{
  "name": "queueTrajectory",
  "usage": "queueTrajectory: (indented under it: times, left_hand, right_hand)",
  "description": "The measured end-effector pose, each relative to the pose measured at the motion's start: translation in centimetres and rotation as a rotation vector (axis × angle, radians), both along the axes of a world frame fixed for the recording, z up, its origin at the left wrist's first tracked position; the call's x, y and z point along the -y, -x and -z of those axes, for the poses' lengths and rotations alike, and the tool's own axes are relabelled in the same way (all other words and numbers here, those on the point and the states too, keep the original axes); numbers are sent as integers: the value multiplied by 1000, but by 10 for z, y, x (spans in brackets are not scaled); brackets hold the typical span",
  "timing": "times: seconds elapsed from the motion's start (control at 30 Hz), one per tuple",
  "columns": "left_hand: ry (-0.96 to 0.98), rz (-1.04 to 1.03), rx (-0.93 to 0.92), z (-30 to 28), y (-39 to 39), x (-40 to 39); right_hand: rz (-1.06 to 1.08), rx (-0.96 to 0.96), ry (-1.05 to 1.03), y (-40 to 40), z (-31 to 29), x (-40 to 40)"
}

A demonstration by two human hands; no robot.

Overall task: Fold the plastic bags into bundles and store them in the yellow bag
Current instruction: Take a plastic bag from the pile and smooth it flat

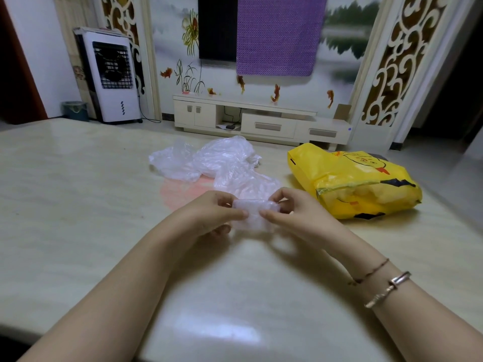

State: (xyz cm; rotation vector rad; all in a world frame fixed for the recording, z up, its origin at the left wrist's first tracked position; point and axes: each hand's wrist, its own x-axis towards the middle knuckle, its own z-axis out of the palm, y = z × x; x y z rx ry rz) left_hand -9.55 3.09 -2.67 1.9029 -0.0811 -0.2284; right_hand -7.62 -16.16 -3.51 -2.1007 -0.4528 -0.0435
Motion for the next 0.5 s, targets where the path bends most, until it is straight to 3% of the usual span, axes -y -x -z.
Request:
queueTrajectory:
  times: [0.27,0.4,0.5]
  left_hand:
    - [156,-155,-156,4,-5,10]
    - [94,-181,-133,7,-9,15]
    - [77,-202,-118,8,-9,17]
  right_hand:
    - [261,66,90,-18,21,-16]
    - [233,69,261,-17,17,-19]
    - [204,34,226,-17,14,-20]
